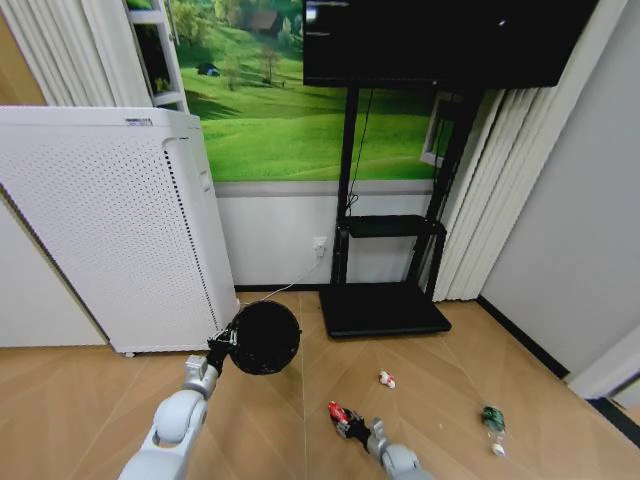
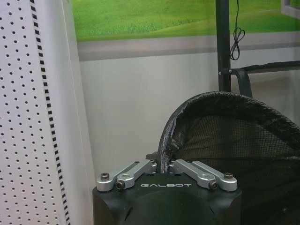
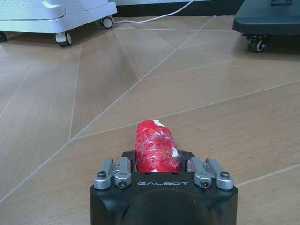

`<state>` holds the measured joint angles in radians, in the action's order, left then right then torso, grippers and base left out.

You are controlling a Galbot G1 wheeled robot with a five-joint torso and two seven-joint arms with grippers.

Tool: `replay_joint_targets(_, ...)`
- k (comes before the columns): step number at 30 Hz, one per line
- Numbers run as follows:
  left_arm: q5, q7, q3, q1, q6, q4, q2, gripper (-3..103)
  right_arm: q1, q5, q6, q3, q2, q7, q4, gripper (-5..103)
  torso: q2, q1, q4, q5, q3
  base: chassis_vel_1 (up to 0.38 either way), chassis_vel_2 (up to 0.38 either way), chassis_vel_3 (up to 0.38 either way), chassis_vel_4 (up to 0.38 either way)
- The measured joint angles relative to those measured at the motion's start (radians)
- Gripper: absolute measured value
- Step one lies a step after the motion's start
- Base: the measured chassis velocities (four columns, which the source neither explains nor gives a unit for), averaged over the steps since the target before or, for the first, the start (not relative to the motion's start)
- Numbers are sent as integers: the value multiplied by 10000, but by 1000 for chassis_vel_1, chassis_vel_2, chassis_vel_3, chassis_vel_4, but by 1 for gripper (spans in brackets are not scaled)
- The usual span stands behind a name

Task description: Pick up the trash bin and place the garbage on the floor into it.

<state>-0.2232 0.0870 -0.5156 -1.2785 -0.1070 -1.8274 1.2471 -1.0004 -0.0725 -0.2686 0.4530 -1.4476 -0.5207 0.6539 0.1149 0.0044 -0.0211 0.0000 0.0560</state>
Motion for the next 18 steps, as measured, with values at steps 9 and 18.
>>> replay_joint_targets(9,93,3,73,156,4,224,112,3,-377,929,206,43,309,100,1497,47,0,0,-1,3,1,0,0,0,0)
replay_joint_targets(18,290,32,131,256,84,525,264,3,-1091,2547,1267,687,933,238,4683,47,0,0,0,1,0,0,0,0,0)
